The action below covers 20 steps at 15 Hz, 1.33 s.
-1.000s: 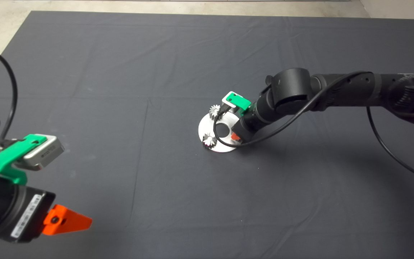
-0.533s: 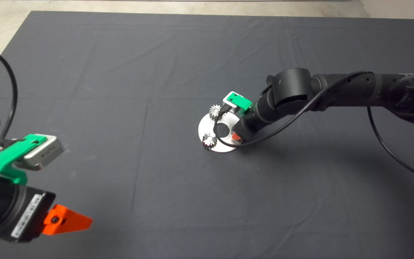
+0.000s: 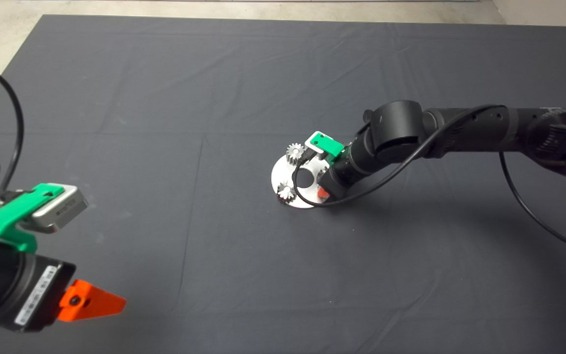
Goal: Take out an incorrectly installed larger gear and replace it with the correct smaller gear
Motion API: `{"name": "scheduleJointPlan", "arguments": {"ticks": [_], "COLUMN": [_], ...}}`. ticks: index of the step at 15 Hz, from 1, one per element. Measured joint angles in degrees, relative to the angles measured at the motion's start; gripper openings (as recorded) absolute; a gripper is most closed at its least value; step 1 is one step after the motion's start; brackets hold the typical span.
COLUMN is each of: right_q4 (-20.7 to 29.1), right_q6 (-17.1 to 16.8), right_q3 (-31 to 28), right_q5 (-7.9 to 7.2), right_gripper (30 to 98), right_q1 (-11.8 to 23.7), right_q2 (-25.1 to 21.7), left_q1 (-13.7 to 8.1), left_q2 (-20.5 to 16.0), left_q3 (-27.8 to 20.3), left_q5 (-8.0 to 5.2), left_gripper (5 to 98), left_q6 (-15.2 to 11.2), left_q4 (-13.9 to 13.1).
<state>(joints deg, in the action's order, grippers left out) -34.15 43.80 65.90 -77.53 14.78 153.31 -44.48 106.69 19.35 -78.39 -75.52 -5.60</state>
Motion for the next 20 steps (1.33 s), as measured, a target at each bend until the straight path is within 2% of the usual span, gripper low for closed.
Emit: {"name": "scheduleJointPlan", "arguments": {"ticks": [5, 9, 11, 20], "right_q4": [0.00, -0.09, -0.22, -0.24], "right_q6": [0.00, -0.01, -0.04, -0.01], "right_q3": [-0.02, -0.02, -0.02, -0.02], "right_q5": [0.05, 0.06, -0.07, -0.26], "right_gripper": [59.8, 56.1, 51.8, 49.4], "right_q1": [0.02, 0.15, 0.15, 0.15], "right_q2": [-0.02, -0.11, -0.16, -0.13], "left_q1": [0.00, 0.00, 0.02, 0.00], "left_q2": [-0.02, -0.03, -0.05, -0.05], "left_q3": [0.00, 0.00, 0.00, 0.00], "left_q5": [0.00, 0.00, 0.00, 0.00], "left_gripper": [98.1, 98.1, 98.1, 98.1], "left_q6": [0.00, 0.00, 0.00, 0.00], "left_q4": [-0.02, -0.02, -0.02, -0.02]}}
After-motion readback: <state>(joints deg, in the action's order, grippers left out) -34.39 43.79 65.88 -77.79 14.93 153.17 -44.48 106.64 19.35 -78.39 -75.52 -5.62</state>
